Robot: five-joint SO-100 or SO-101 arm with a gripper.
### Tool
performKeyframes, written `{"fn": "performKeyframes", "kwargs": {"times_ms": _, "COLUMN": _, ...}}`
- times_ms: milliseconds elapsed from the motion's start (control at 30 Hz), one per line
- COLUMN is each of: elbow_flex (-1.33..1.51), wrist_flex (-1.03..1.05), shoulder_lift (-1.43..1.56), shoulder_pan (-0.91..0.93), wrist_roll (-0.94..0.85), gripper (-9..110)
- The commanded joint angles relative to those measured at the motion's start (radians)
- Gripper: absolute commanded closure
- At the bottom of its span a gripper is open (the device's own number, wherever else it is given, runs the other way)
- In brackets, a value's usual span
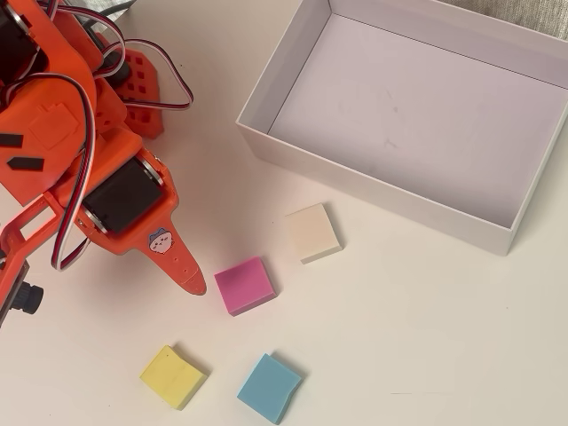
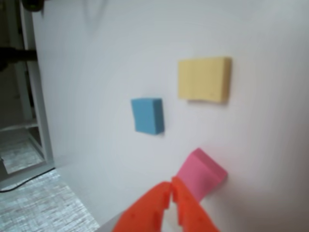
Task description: Grasp the pink cuboid and put it in the bin.
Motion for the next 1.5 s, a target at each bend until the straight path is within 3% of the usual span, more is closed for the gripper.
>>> {"fn": "performKeyframes", "kwargs": {"times_ms": 0, "elbow_flex": -0.009, "wrist_flex": 0.003, "shoulder_lift": 0.008, "shoulder_pan": -0.054, "wrist_roll": -0.049, "gripper": 110}}
{"fn": "performKeyframes", "kwargs": {"times_ms": 533, "elbow_flex": -0.009, "wrist_flex": 0.003, "shoulder_lift": 0.008, "shoulder_pan": -0.046, "wrist_roll": -0.044, "gripper": 109}}
{"fn": "performKeyframes", "kwargs": {"times_ms": 633, "elbow_flex": -0.018, "wrist_flex": -0.06, "shoulder_lift": 0.008, "shoulder_pan": -0.044, "wrist_roll": -0.132, "gripper": 109}}
{"fn": "performKeyframes", "kwargs": {"times_ms": 733, "elbow_flex": -0.184, "wrist_flex": -0.097, "shoulder_lift": -0.061, "shoulder_pan": -0.032, "wrist_roll": -0.153, "gripper": 104}}
{"fn": "performKeyframes", "kwargs": {"times_ms": 933, "elbow_flex": -0.778, "wrist_flex": -0.038, "shoulder_lift": -0.396, "shoulder_pan": -0.061, "wrist_roll": -0.115, "gripper": 101}}
{"fn": "performKeyframes", "kwargs": {"times_ms": 1200, "elbow_flex": -1.545, "wrist_flex": 0.322, "shoulder_lift": -0.839, "shoulder_pan": -0.143, "wrist_roll": 0.222, "gripper": 93}}
{"fn": "performKeyframes", "kwargs": {"times_ms": 1467, "elbow_flex": -1.35, "wrist_flex": 0.385, "shoulder_lift": -0.968, "shoulder_pan": -0.155, "wrist_roll": 0.614, "gripper": 69}}
